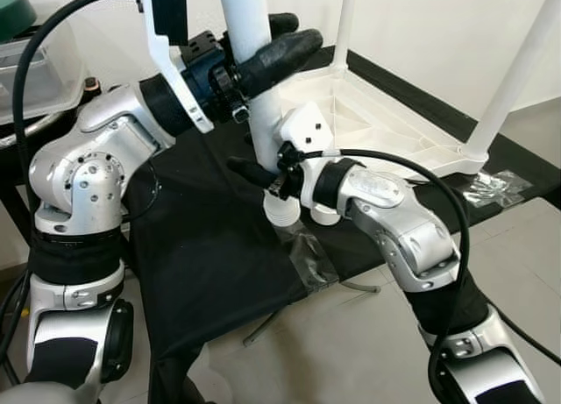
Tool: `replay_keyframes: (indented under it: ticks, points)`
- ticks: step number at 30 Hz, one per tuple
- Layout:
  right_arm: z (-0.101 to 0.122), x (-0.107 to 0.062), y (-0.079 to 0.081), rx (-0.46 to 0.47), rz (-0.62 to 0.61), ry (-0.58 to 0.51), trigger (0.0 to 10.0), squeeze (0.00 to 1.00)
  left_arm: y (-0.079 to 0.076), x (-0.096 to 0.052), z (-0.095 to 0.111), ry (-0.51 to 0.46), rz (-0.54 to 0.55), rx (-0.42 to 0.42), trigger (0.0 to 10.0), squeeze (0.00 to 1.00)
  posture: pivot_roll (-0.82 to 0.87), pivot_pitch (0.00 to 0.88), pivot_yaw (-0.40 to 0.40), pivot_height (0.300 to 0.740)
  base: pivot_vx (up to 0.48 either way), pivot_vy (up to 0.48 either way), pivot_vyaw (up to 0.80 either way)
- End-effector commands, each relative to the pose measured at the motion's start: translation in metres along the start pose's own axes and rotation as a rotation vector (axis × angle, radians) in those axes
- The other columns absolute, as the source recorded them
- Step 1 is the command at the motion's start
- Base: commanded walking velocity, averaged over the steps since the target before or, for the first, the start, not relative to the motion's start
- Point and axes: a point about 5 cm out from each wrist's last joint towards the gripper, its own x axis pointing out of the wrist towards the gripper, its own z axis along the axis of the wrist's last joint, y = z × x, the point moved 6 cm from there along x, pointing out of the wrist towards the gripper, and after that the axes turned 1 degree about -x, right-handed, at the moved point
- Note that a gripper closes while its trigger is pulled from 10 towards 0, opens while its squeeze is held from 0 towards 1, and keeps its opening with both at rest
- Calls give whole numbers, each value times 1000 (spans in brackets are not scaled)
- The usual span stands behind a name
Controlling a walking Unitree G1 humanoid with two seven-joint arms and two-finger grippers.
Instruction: Building children table
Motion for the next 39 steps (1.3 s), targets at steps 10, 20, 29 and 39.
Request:
replay_keyframes:
  ticks: [10,20,29,39]
  points:
    - [0,6,15,65,68,-27,10000,0,-14,7,-1,-15,-94,-61,0,0,-20,58,11,740,0,0,0]
    - [13,-16,36,62,378,-91,10000,859,-40,8,-16,75,-317,-138,0,0,-24,44,6,740,0,0,0]
    - [-9,-17,62,156,576,-35,10000,0,-71,15,-16,52,-551,-280,0,0,-17,45,-1,740,0,0,0]
    - [-13,-9,77,241,640,-35,0,0,-102,37,5,-8,-651,-318,0,0,-21,48,-3,740,0,0,0]
